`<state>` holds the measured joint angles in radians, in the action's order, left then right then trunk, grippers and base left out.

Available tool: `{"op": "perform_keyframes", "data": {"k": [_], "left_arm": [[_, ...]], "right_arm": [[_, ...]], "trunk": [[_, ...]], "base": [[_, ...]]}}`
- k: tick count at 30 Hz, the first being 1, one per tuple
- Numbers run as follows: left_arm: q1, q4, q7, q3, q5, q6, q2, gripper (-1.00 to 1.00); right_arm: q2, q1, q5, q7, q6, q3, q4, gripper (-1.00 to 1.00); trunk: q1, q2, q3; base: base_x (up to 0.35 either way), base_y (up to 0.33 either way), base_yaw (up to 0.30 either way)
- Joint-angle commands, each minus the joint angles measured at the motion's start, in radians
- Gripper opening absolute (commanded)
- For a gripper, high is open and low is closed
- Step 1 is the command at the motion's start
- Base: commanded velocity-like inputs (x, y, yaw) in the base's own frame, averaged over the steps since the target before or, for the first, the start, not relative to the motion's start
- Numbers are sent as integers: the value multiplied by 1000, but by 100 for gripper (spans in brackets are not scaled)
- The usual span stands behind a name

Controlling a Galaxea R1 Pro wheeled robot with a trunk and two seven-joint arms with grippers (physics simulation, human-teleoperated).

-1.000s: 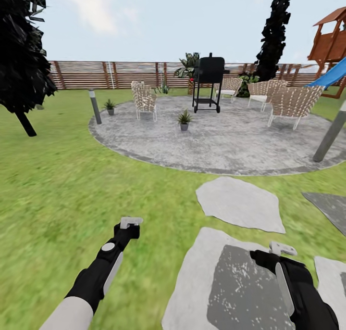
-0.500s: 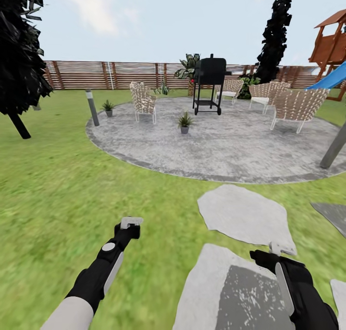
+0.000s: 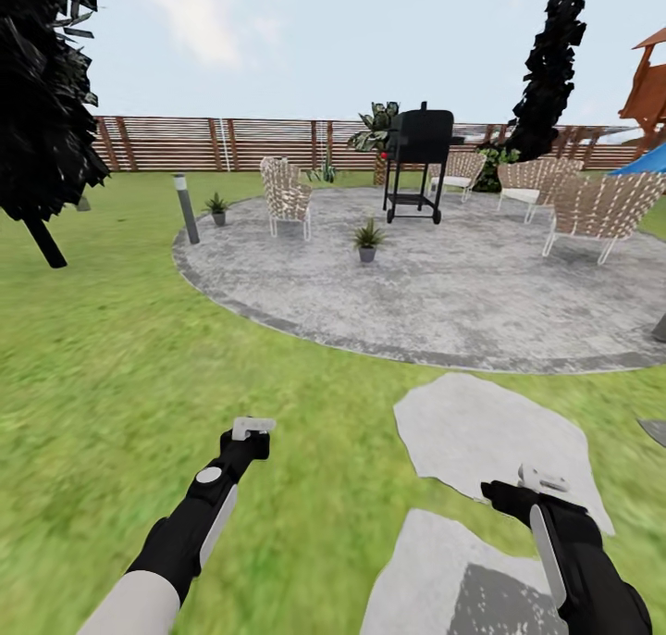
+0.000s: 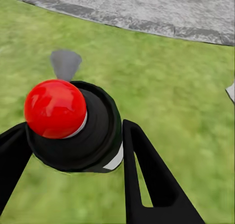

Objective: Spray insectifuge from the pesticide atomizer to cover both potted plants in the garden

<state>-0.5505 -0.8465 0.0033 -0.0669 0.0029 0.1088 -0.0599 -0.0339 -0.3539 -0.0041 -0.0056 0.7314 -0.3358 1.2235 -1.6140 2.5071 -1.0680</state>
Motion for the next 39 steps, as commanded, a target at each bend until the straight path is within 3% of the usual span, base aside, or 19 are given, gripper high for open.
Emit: {"op": "perform_keyframes", "data": {"k": [1,39], "left_arm": [[0,-2,1,-1,0,6,0,-100],[0,-2,0,-2,0,6,-1,-100]], "right_arm": [[-1,0,-1,-1,5,0,1,100],[0,0,-1,-1,5,1,0,100]], "trunk": [[0,0,-1],[0,0,-1]], "base": [[339,0,5],[339,0,0]]}}
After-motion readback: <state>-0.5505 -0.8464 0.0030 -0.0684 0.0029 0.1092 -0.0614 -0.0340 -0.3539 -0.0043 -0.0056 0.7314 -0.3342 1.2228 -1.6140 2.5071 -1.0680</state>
